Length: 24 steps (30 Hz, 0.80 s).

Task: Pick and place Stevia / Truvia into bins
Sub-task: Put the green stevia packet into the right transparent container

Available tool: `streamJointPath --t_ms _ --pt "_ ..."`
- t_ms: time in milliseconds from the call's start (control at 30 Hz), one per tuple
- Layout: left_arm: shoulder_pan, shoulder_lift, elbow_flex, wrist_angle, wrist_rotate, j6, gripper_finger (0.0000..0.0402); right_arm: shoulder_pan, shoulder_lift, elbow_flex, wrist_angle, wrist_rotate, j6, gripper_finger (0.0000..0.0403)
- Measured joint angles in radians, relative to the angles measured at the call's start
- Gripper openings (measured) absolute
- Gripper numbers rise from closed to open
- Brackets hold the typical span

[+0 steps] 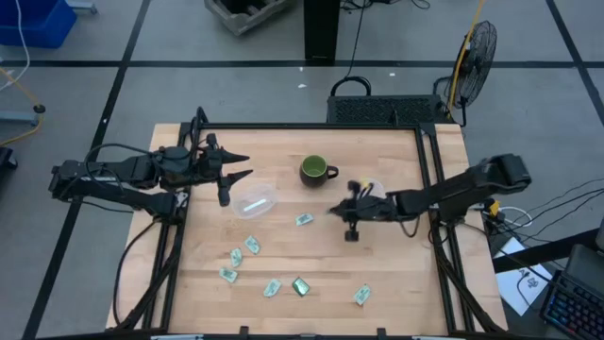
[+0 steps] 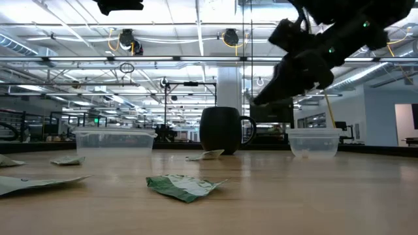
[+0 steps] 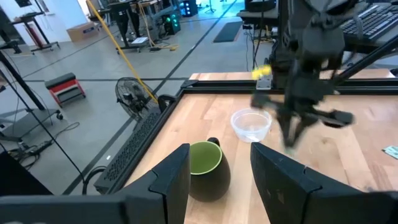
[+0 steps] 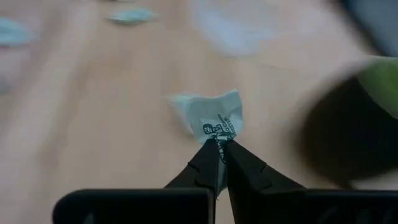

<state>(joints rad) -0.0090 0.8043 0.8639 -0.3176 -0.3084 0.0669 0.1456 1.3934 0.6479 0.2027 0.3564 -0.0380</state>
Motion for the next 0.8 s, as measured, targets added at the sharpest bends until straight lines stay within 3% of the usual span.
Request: streamJointPath --t_ms 167,367,467,633,800 --pt "0.0 0.0 0.0 0.0 0.0 -0.001 0.0175 -0.008 -0.192 0.0 -0.285 0.282 0.109 0.0015" --pt "0.0 0.0 0.0 0.001 0.0 -0.002 0.0175 -0.078 -0.323 0.0 -0.644 0.327 0.381 0.0012" --pt "0.0 0.0 0.0 0.002 0.0 -0.004 0.0175 -0.138 -0.334 -0.036 -0.681 0.299 0.465 0.0012" --pt "0.0 0.0 0.0 0.019 0.0 -0.005 0.0175 -0.237 -0.334 -0.158 -0.506 0.083 0.447 0.0012" --pt "0.0 0.0 0.0 0.032 0.002 -0.005 0.0175 -0.292 -0.334 -0.225 -0.423 -0.007 0.441 0.0012"
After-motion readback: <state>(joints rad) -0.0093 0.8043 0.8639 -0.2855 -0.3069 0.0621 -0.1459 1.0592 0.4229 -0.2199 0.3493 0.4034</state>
